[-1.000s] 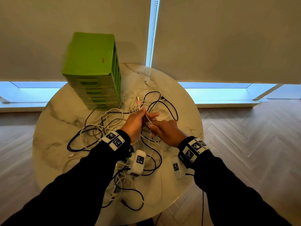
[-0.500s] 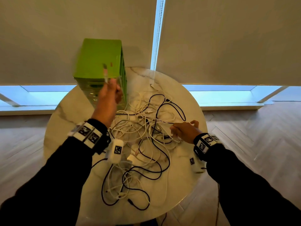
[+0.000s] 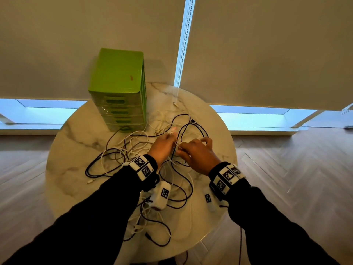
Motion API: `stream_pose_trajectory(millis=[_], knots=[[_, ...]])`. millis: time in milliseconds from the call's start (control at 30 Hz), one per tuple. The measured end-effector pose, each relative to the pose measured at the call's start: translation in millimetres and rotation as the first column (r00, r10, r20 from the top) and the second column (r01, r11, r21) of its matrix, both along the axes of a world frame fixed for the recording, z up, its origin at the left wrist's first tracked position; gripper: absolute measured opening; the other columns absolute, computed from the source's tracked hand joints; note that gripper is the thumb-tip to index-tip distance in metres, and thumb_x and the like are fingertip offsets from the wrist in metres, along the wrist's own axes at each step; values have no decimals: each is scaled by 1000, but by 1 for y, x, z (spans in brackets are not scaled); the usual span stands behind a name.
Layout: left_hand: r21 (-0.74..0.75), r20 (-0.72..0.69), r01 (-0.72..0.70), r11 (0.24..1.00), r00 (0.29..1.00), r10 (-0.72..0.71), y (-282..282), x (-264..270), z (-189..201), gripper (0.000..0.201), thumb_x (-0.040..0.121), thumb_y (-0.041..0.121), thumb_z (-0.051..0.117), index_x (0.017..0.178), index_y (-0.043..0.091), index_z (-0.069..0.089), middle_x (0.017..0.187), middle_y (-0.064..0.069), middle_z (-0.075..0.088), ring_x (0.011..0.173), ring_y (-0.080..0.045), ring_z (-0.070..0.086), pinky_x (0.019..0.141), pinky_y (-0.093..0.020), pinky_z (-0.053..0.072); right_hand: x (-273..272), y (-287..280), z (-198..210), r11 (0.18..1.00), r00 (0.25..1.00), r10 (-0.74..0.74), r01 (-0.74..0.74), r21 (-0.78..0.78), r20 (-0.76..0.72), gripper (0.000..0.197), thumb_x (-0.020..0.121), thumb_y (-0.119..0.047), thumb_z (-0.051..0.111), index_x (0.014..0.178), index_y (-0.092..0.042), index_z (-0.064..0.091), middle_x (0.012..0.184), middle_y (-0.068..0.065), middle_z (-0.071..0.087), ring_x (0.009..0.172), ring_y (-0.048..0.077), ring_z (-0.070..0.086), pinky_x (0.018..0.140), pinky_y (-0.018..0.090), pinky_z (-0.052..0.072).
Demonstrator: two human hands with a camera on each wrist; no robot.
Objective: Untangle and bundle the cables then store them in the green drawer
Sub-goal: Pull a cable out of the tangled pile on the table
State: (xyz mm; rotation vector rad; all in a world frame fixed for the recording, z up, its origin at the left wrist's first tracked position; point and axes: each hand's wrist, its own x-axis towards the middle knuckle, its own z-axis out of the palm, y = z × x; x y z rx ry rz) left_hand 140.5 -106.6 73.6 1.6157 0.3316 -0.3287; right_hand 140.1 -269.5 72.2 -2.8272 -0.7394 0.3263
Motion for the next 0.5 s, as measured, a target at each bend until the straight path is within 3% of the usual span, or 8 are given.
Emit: stream_pose_trajectory(millis=[33,100,200,233,333,433,500], knots=[[38,40,-30,999,999,29,0,-1,4,36,106,37,45,124,12,65,111,-18,69,102,-36,62,93,-44,49,0,-4,-4,999,1000,-23,24,31,-13,18,104,-45,39,97,-37,53,88,-15,56,100,15,55,103,48,29],[89,124,-72,993,990,60,5,-4,16,40,108,42,40,130,17,62,107,-17,64,95,-37,58,92,-43,49,3,-14,-15,996,997,-59,62,70,-42,17,104,-42,42,95,-33,54,84,-14,60,89,17,58,97,45,39],[68,214,-144,987,968,127,27,-5,39,30,109,47,32,126,45,56,90,0,51,74,-14,48,64,-27,43,11,-33,-30,994,990,-99,94,-54,-97,18,103,-38,41,99,-29,56,90,-7,68,93,20,62,98,42,36],[48,239,-192,980,955,176,36,-4,47,29,109,47,31,124,48,55,87,3,49,72,-11,46,61,-24,39,12,-40,-34,989,987,-115,104,-106,-109,18,103,-38,41,100,-30,56,92,-7,69,96,20,62,98,42,32],[37,272,-334,942,910,312,68,3,62,28,109,45,33,117,35,58,76,7,42,64,-7,39,55,-21,33,13,-61,-43,966,972,-182,148,-213,-150,23,104,-41,39,104,-33,60,99,-8,70,103,18,60,98,42,24],[76,312,-374,924,890,334,92,4,66,27,108,45,37,97,29,56,74,6,41,64,-9,38,61,-29,34,16,-67,-42,975,963,-192,165,-151,-187,30,104,-45,37,107,-34,64,104,-11,71,106,14,60,91,39,20],[107,363,-317,942,895,260,95,-3,69,28,108,45,38,112,29,60,79,2,53,72,-11,50,69,-35,42,20,-62,-34,991,979,-134,137,7,-155,27,104,-43,44,110,-32,68,114,-11,72,112,13,62,97,37,25]])
